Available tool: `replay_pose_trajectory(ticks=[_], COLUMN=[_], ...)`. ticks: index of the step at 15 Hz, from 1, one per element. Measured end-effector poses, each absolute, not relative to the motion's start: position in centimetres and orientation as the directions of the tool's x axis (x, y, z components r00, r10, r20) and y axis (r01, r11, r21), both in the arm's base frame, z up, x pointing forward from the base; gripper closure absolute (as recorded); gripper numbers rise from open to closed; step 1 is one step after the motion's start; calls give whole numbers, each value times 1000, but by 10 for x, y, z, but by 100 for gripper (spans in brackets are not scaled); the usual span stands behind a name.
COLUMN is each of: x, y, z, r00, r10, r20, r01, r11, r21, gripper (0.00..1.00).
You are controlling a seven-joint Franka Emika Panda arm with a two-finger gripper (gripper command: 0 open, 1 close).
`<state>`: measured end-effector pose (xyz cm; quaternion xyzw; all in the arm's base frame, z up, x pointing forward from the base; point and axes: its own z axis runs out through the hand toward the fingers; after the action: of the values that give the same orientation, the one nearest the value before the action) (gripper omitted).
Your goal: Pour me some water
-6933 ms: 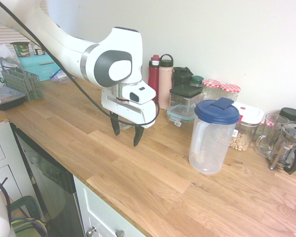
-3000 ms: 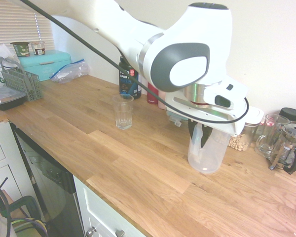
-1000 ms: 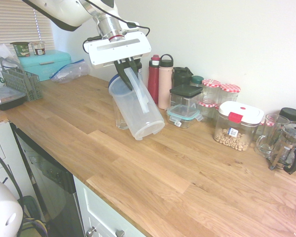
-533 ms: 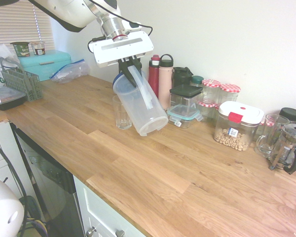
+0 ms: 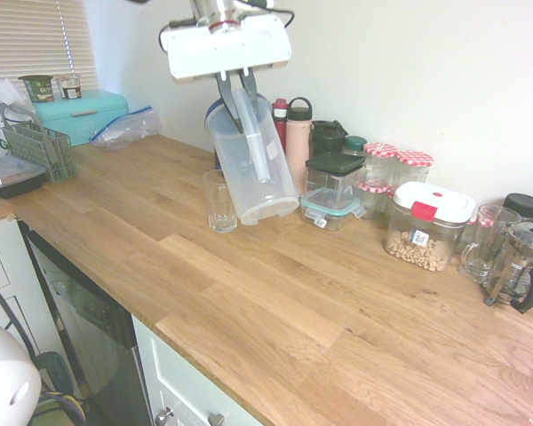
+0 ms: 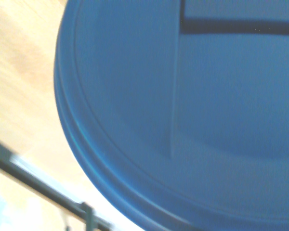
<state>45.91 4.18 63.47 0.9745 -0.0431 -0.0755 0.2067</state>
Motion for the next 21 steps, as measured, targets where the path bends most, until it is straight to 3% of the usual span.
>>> replay_pose_trajectory(ticks=[4,12,18,21], x=[430,434,439,431], y=[-48,-159,-183,-183], z=[671,568,508,484], r00=[949,763,561,541], r10=[-304,-647,-821,-834], r20=[-80,7,107,106], r01=[-277,-647,-801,-815], r11=[-929,-763,-570,-552], r21=[245,-3,-181,-177], gripper=[100,100,100,100])
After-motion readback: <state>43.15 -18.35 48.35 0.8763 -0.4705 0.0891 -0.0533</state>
